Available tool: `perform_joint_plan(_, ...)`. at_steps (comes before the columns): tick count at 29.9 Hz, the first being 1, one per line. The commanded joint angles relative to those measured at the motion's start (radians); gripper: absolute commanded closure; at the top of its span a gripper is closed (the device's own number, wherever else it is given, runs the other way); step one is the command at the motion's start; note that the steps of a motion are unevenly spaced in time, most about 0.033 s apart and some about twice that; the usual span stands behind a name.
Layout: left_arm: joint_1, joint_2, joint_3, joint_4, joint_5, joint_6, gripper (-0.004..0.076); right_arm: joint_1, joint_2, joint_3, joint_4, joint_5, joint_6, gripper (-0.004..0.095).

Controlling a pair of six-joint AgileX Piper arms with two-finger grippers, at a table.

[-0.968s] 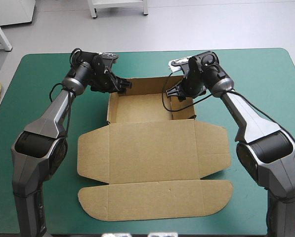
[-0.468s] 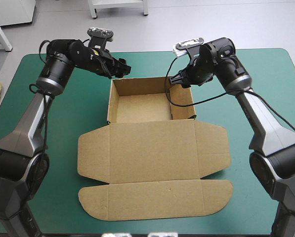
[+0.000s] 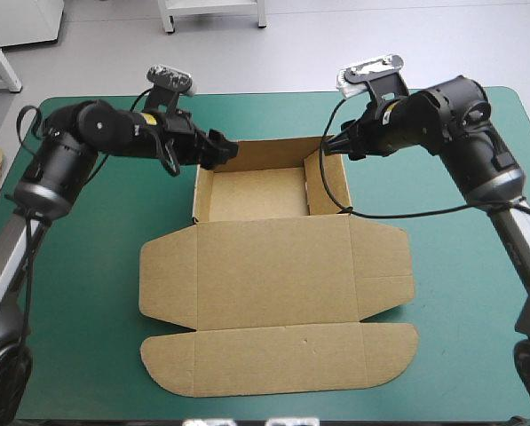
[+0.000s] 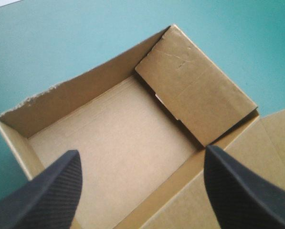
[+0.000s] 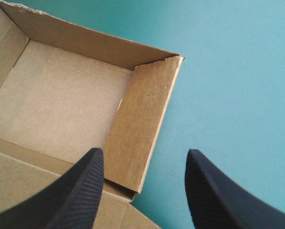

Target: Fold the box

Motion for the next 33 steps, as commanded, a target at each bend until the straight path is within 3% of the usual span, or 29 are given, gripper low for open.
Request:
perform_joint_plan(1, -0.003, -0.173, 0.177, -0.044, -0.162, 0.031, 0.0212, 0.001, -0.116, 0.096, 0.008, -0.111, 0.007, 0.0413)
perform_joint_plan(7, -0.003, -0.443, 0.494, -0.018, -0.382, 0.035, 0.0212, 0.001, -0.213, 0.239, 0.033, -0.190, 0.020, 0.0412)
perform_joint_plan(10, -0.003, -0.556, 0.629, -0.017, -0.459, 0.035, 0.0212, 0.001, -0.218, 0.246, 0.034, -0.176, 0.020, 0.0412)
perform_joint_plan(20, -0.001, -0.786, 0.958, 0.028, -0.582, 0.024, 0.0212, 0.001, -0.177, 0.247, 0.000, -0.250, 0.014, 0.0412)
perform_joint_plan(27, -0.001, -0.818, 1.045, 0.033, -0.627, 0.024, 0.0212, 0.001, -0.069, 0.224, 0.026, -0.302, 0.045, 0.0364)
perform_joint_plan(33, -0.001, -0.842, 1.045, 0.032, -0.634, 0.024, 0.0212, 0.001, 0.085, 0.068, 0.030, -0.173, 0.070, 0.0252)
